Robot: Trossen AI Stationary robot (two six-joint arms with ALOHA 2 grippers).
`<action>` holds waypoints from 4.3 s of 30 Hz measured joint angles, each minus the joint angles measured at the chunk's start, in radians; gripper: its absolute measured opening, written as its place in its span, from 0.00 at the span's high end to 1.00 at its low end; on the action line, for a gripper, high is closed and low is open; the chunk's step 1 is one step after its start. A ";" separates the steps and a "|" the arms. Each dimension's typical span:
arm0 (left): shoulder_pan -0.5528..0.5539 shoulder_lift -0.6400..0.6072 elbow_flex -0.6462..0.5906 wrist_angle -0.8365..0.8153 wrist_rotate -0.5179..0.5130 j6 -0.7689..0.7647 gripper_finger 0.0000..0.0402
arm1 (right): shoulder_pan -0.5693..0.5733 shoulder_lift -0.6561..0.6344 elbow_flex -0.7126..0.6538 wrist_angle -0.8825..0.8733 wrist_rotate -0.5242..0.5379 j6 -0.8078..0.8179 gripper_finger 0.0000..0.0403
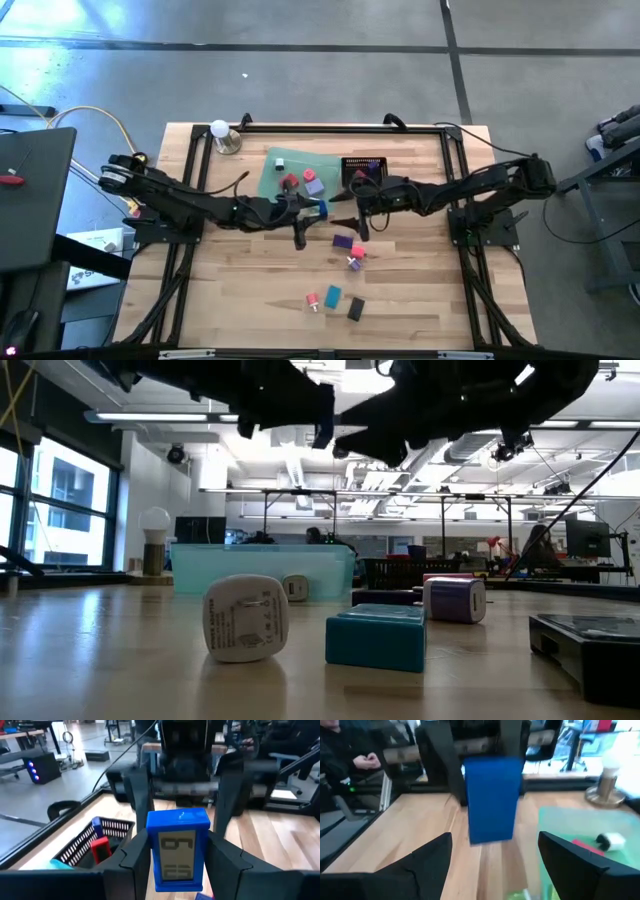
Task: Pick & Place Office items
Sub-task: Put the blue digital timer into the black bin, then put the green charger adapter into the green bin
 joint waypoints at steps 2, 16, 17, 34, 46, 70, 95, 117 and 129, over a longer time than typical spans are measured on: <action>0.000 0.000 0.000 0.010 0.017 -0.003 0.65 | 0.000 0.026 0.000 0.018 -0.026 0.001 0.29; 0.005 0.036 0.001 0.028 0.076 -0.021 0.65 | 0.000 0.189 0.014 0.320 -0.159 0.003 0.29; 0.008 0.038 0.001 0.027 0.077 -0.021 0.65 | 0.000 0.189 0.019 0.310 -0.164 0.002 0.29; 0.048 0.043 0.001 0.035 0.170 -0.049 0.65 | -0.002 0.189 0.043 0.229 -0.193 -0.050 0.65; 0.042 0.043 0.001 0.049 0.189 -0.023 0.55 | 0.000 0.189 0.045 0.160 -0.211 -0.066 0.65; 0.045 0.039 0.001 -0.138 0.147 -0.188 0.54 | -0.059 -0.060 0.043 -0.535 0.520 -0.012 0.65; 0.044 0.039 0.001 -0.183 0.152 -0.226 0.54 | -0.292 0.027 0.043 -0.675 0.472 0.273 0.62; 0.044 0.038 0.001 -0.197 0.152 -0.230 0.54 | -0.287 0.029 0.041 -0.582 0.490 0.193 0.52; 0.044 0.038 0.001 -0.301 0.159 -0.295 0.54 | -0.050 0.004 0.041 -0.222 0.697 -0.159 0.52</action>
